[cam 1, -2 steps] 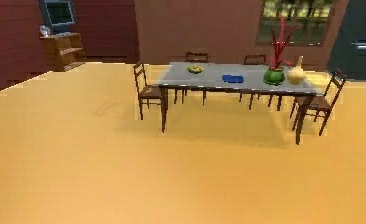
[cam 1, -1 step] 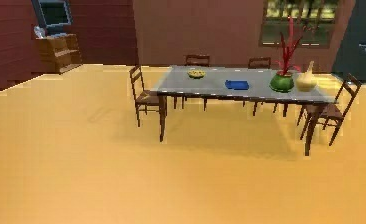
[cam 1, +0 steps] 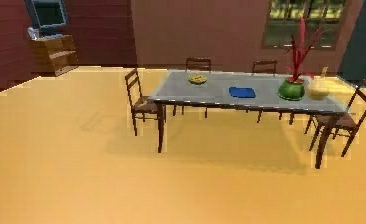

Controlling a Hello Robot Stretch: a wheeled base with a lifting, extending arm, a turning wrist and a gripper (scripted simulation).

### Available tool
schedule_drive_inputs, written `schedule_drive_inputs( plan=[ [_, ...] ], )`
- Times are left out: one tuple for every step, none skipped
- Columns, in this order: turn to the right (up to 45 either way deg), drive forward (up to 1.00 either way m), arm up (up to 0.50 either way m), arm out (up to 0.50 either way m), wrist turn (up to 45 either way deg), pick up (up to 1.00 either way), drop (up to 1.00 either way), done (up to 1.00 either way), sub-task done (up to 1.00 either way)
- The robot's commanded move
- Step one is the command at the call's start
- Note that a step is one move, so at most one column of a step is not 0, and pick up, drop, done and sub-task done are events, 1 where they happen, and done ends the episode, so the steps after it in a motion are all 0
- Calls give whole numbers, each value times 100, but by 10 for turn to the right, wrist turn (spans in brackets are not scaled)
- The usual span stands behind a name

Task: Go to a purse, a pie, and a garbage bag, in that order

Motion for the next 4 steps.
schedule_drive_inputs(
  plan=[
    [180,0,0,0,0,0,0,0,0],
    [0,100,0,0,0,0,0,0,0],
    [30,0,0,0,0,0,0,0,0],
    [0,5,0,0,0,0,0,0,0]
  ],
)
